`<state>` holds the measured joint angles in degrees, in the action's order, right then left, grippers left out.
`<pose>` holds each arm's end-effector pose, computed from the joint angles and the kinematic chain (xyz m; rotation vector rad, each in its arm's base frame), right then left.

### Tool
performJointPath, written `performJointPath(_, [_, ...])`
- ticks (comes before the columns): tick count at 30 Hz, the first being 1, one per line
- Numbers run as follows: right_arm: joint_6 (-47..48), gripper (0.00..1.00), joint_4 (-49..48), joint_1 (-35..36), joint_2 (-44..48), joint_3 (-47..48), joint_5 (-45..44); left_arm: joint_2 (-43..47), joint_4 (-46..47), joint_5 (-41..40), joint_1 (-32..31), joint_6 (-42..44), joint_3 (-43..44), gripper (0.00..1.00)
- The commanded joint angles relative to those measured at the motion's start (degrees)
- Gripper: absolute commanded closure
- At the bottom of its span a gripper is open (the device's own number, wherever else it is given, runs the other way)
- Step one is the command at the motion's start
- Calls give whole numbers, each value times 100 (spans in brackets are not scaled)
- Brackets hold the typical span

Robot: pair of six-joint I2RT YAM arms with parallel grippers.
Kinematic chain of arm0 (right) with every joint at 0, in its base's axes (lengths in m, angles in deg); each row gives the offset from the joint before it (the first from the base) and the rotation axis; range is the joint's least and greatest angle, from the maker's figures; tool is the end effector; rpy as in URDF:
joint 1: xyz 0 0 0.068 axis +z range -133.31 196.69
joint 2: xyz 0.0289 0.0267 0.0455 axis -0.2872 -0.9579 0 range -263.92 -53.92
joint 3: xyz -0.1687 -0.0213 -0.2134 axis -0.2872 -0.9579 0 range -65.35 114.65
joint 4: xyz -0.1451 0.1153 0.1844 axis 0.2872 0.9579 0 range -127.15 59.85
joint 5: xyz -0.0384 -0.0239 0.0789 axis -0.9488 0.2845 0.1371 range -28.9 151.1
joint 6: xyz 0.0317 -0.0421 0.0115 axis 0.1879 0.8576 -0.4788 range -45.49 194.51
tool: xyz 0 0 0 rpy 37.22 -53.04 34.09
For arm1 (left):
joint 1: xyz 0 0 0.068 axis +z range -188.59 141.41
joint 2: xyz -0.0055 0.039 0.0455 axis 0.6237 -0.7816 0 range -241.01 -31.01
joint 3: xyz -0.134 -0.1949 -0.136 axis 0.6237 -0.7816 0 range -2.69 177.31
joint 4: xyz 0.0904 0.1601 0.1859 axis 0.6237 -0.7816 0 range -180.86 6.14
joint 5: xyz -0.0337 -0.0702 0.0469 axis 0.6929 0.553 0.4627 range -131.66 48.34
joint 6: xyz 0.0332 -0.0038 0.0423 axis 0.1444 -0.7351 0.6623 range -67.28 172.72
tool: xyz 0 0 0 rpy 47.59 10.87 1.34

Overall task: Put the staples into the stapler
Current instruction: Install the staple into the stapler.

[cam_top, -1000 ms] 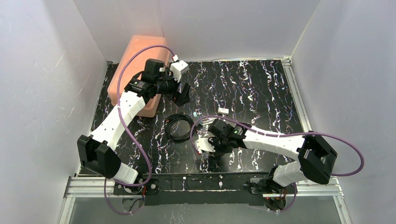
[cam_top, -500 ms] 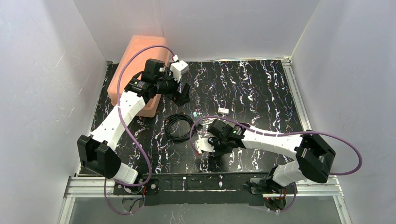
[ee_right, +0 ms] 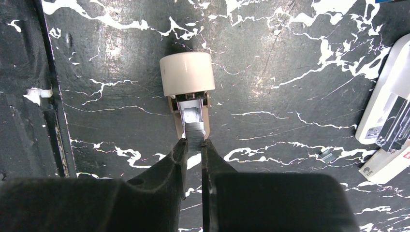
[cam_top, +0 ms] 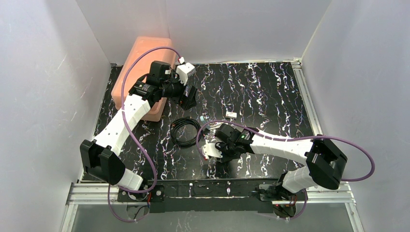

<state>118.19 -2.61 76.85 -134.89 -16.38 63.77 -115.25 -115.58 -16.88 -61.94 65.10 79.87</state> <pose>0.1289 0.2278 0.1947 -2.1645 1.6791 0.1449 0.2962 -0.1441 0.3705 0.8947 1.9529 -0.5762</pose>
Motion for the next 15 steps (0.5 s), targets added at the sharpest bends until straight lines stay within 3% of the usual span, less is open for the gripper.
performJointPath(1, [-70, 99, 79, 57, 53, 76, -39, -11, -84, 7, 35, 45, 197, 1])
performJointPath(15, [-105, 99, 87, 94, 14, 41, -178, -29, -93, 12, 34, 44, 231, 1])
